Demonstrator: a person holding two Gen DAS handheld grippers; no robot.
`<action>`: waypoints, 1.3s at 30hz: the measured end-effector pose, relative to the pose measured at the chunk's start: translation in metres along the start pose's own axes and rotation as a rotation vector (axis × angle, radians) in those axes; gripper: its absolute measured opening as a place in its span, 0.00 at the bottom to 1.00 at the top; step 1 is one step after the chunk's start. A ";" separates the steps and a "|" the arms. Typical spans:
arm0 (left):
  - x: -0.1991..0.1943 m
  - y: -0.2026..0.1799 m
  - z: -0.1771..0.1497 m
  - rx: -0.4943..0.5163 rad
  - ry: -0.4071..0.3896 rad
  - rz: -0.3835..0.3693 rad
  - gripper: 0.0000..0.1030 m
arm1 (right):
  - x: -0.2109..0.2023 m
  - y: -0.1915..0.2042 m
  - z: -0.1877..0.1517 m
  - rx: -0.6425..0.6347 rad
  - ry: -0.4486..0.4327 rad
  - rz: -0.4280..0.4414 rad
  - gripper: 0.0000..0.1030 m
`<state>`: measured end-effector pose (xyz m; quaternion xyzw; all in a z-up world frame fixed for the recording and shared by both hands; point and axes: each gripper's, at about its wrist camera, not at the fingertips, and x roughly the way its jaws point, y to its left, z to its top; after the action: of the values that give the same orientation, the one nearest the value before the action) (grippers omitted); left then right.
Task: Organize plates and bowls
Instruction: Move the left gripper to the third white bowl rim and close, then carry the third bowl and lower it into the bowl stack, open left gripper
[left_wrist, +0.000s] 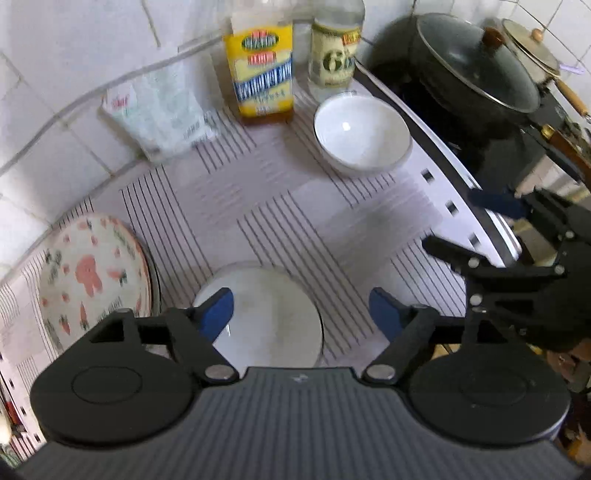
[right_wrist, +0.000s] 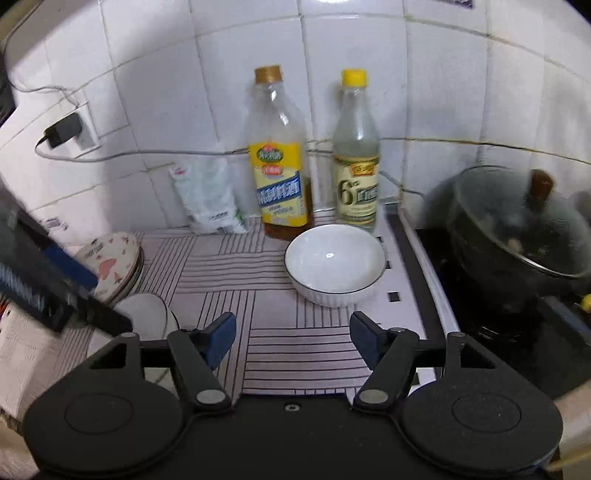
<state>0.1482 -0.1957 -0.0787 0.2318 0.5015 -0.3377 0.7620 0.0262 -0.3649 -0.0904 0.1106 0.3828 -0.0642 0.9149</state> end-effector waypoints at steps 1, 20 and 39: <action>0.004 -0.003 0.006 0.007 -0.001 0.017 0.79 | 0.008 -0.006 -0.002 -0.013 0.009 0.008 0.71; 0.098 -0.018 0.091 -0.070 -0.081 -0.004 0.92 | 0.122 -0.051 -0.013 -0.087 -0.025 -0.037 0.91; 0.163 -0.014 0.115 -0.075 -0.083 -0.121 0.18 | 0.165 -0.047 -0.008 -0.063 -0.049 -0.026 0.92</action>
<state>0.2520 -0.3307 -0.1840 0.1579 0.4950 -0.3736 0.7684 0.1260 -0.4134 -0.2208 0.0754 0.3637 -0.0665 0.9261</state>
